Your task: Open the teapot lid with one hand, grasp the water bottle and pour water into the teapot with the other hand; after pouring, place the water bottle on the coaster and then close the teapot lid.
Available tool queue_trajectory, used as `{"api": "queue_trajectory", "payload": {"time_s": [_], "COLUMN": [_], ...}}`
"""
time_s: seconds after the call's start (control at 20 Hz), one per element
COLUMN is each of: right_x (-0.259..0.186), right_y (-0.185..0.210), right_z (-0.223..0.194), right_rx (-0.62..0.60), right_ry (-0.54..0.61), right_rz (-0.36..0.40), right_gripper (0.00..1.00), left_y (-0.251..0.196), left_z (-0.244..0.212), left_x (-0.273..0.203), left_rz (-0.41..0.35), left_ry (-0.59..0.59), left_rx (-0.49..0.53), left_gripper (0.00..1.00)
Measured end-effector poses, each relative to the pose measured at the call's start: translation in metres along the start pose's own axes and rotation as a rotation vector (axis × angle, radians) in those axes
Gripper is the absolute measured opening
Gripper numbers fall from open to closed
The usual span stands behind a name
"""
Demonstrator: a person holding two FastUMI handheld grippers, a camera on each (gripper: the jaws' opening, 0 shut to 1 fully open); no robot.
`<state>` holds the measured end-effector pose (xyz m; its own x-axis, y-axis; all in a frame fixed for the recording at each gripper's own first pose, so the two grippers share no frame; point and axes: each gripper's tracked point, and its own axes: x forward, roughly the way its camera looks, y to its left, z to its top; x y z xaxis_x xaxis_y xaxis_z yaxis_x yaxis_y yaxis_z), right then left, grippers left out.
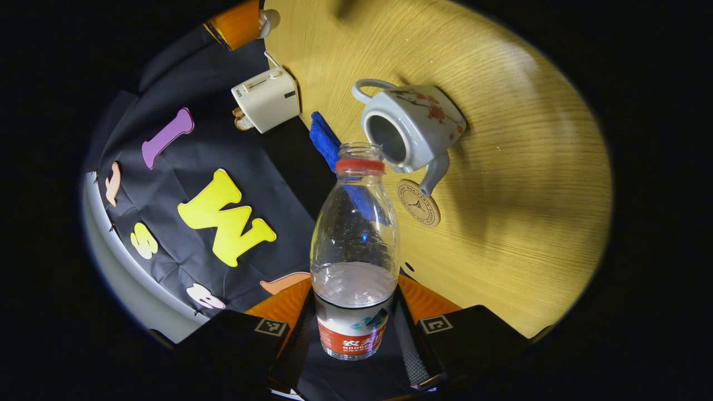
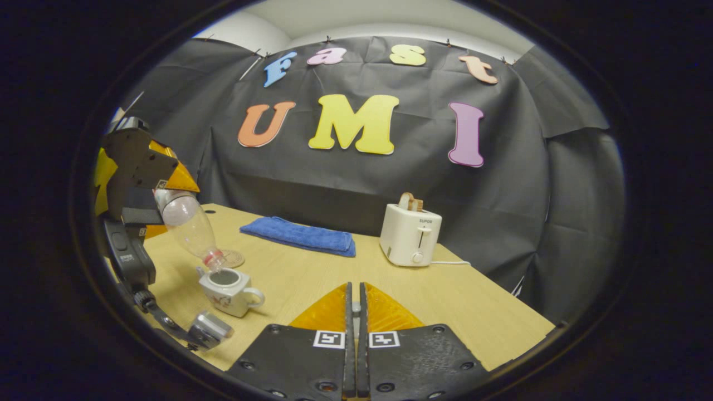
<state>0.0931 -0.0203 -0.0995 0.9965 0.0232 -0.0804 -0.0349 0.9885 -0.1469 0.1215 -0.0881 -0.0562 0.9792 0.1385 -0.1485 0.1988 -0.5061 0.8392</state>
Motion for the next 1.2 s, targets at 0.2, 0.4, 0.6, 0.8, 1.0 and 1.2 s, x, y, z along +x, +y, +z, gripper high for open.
{"api": "queue_trajectory", "payload": {"time_s": [0.2,0.4,0.6,0.8,1.0,1.2], "right_x": [0.001,0.002,0.004,0.004,0.003,0.002], "right_y": [-0.002,-0.009,-0.011,-0.014,-0.018,-0.021], "right_z": [0.001,-0.003,-0.006,-0.008,-0.007,-0.009], "right_rx": [0.006,0.005,0.011,0.020,0.008,-0.007], "right_ry": [0.000,0.012,0.023,0.032,0.028,0.032], "right_rz": [-0.001,-0.021,-0.027,-0.032,-0.046,-0.051], "right_gripper": [0.01,0.01,0.01,0.01,0.01,0.01], "left_y": [0.002,0.000,-0.003,-0.015,-0.018,0.004], "left_z": [0.001,-0.001,-0.001,0.003,0.006,-0.002], "left_x": [0.000,0.002,0.005,0.005,0.002,0.000], "left_rz": [-0.003,-0.006,0.002,0.031,0.092,0.177], "left_ry": [0.000,-0.002,-0.020,-0.060,-0.093,-0.129], "left_rx": [0.011,-0.015,-0.063,-0.239,-0.407,-0.690], "left_gripper": [0.71,0.71,0.71,0.75,0.71,0.71]}}
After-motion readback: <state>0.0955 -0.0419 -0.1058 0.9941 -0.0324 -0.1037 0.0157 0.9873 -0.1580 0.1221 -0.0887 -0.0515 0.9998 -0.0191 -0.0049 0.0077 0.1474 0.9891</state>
